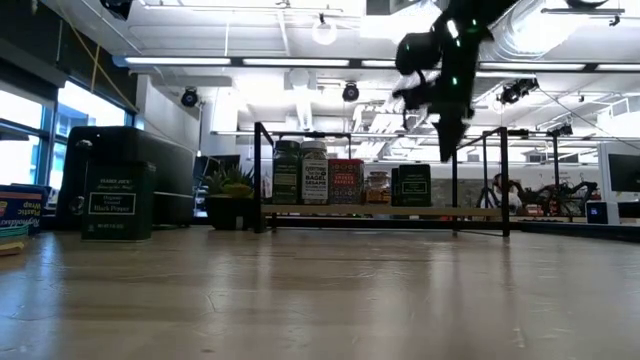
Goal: Shelf spices
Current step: Put the right black seasoning can on the shelf aligned with the other black seasoning can, then put the black seasoning can on the shelf aligned with the other black seasoning cans
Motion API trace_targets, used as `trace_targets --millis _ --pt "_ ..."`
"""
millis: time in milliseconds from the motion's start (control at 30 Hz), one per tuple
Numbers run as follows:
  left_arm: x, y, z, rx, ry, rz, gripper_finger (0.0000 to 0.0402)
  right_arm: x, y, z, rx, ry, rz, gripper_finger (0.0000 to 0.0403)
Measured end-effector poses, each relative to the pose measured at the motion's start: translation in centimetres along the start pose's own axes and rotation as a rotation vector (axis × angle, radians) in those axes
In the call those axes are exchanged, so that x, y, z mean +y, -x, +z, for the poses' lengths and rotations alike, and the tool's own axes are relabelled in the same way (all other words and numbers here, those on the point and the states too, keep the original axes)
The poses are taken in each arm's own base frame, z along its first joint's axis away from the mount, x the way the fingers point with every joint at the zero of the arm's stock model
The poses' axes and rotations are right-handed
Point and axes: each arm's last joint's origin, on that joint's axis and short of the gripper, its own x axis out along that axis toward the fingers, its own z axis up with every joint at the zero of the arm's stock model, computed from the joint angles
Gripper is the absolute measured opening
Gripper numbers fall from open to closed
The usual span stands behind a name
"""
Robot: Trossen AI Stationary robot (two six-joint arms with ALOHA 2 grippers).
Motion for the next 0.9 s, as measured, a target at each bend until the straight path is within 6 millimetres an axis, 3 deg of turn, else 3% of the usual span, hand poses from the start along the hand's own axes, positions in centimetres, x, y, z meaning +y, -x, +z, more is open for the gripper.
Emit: trace_targets --millis 233,533,667,767,900 --pt "0.0 0.0 0.0 -0.001 -0.005 0.000 0.0000 -0.6 -3.9 -0.5 -0.099 -0.159 -0.043 0.0057" --pt "0.0 0.0 0.0 -0.002 -0.006 0.012 0.0000 -1.2 -5.0 -0.4 -0.183 -0.202 -0.060 0.0018" --pt "0.0 0.0 0.0 -0.002 0.001 0.012 0.0000 -1.2 -4.4 -0.3 -0.157 -0.196 -0.055 0.0018" --pt "0.0 0.0 0.0 -0.002 0.002 0.013 0.0000 -0.8 -2.9 0.1 -0.130 -0.237 -0.042 0.0018" --pt "0.0 0.0 0.0 -0.001 0.001 0.012 0.0000 2.0 0.7 1.2 -0.242 -0.192 0.005 0.0018"
